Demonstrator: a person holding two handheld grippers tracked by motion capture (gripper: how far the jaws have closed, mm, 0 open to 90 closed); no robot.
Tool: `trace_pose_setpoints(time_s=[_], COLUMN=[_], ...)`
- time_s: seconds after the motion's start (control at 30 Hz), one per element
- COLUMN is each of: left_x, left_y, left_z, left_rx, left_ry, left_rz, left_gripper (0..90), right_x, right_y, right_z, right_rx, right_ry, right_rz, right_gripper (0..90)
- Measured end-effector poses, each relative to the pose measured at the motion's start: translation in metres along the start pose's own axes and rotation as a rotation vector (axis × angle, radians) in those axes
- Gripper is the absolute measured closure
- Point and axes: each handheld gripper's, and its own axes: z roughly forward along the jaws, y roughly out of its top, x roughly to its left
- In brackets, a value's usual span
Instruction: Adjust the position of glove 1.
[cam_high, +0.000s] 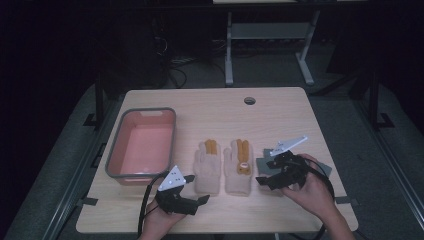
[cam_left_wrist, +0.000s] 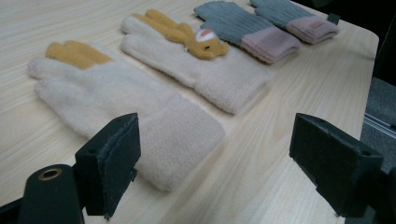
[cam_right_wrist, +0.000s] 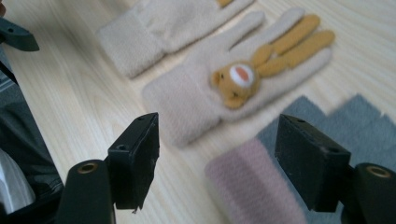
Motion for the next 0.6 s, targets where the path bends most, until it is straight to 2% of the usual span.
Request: trace_pose_setpoints(time_s=[0.13,0.33,0.47,0.6], left_x=[0.0,0.003,0.003,0.002], left_y=[0.001,0.001,0.001,0.001], left_z=[-0.001,-0.004,-0.004,-0.003], left_rx=[-0.009,-0.007,-0.012,-0.01], left_ry=[0.003,0.003,0.005,-0.003], left_rz=[-0.013,-0.017,-0.021,-0.017], left_gripper=[16.4,16.4,16.4,16.4], right_x=[-0.003,-0.005,-0.008,-0.014], right_y=[0.019,0.037,0.043,0.049], right_z=[0.005,0.016,0.024,0.038], right_rx=[0.031,0.065,0.08,0.119], right_ry=[0.017,0.024,0.032,0.035], right_rz=[-0.022,-0.039,-0.038,-0.034], right_gripper=[32.4,32.4,32.4,34.0])
